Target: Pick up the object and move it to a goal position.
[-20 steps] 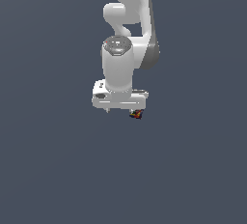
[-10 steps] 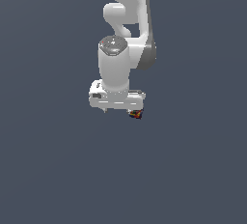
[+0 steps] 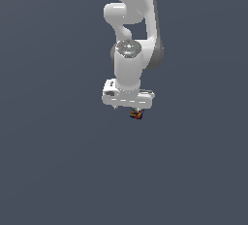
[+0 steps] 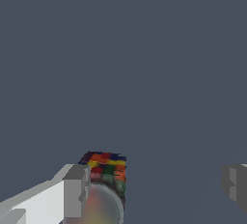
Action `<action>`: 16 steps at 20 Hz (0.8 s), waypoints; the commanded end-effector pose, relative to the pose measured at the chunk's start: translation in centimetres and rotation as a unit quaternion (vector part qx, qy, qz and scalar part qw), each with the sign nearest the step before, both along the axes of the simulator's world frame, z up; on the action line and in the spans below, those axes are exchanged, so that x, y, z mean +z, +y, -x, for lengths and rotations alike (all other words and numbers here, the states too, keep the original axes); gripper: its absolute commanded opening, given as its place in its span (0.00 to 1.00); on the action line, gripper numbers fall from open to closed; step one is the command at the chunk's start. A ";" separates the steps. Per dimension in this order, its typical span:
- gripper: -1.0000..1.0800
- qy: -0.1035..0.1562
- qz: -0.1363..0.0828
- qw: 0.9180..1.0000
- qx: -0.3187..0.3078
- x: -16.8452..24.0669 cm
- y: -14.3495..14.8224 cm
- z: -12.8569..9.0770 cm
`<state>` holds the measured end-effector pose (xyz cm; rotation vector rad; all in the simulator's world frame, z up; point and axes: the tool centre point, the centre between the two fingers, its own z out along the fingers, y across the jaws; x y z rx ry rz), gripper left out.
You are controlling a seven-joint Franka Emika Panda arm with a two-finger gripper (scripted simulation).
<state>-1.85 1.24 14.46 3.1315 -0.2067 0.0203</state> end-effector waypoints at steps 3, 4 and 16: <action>0.96 0.003 -0.001 1.000 -0.022 -1.6 2.7 2.5; 0.96 0.003 -0.002 1.000 -0.026 -1.9 3.2 3.0; 0.96 0.006 -0.002 0.999 -0.054 -3.6 6.1 6.5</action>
